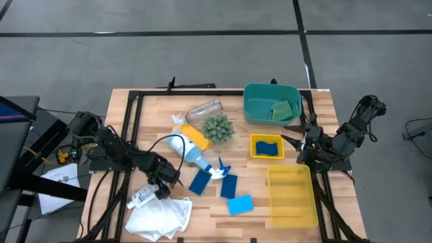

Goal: Pick & Place Kitchen Items
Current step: Put the white bottle into the yellow bin

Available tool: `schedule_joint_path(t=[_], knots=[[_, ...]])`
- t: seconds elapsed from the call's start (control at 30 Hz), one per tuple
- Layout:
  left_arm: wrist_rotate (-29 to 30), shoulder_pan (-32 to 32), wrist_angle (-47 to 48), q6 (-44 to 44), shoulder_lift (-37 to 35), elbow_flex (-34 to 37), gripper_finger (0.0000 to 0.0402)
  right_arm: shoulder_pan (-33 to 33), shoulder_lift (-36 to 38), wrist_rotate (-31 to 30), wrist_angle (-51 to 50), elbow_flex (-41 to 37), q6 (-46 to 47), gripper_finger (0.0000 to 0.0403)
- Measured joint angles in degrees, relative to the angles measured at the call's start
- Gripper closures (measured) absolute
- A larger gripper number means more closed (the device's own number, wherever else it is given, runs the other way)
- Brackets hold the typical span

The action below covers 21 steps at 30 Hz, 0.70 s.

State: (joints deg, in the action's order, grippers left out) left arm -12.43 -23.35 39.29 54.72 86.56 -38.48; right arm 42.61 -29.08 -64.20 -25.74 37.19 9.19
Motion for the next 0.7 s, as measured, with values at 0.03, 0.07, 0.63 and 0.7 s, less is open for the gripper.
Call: schedule_joint_path(t=[0.03,0.07,0.63,0.7], knots=[[-0.02,0.21,-0.04,-0.02,0.00,0.02,0.0062,0.00,0.02,-0.02,0.00,0.00,0.00,0.0249],[0.02,0.40,-0.08,-0.02,0.02,0.04,0.0073,0.00,0.02,-0.02,-0.05,0.00,0.00,0.0249],[17.50,0.70,-11.73,-5.22,-18.86,0.28,0.0123,-0.04,0.00,-0.20,-0.37,0.00,-0.13,0.0249],[21.30,0.74,-14.09,-6.85,-23.76,0.24,0.0123,-0.04,0.01,-0.20,-0.37,0.00,-0.13,0.0249]])
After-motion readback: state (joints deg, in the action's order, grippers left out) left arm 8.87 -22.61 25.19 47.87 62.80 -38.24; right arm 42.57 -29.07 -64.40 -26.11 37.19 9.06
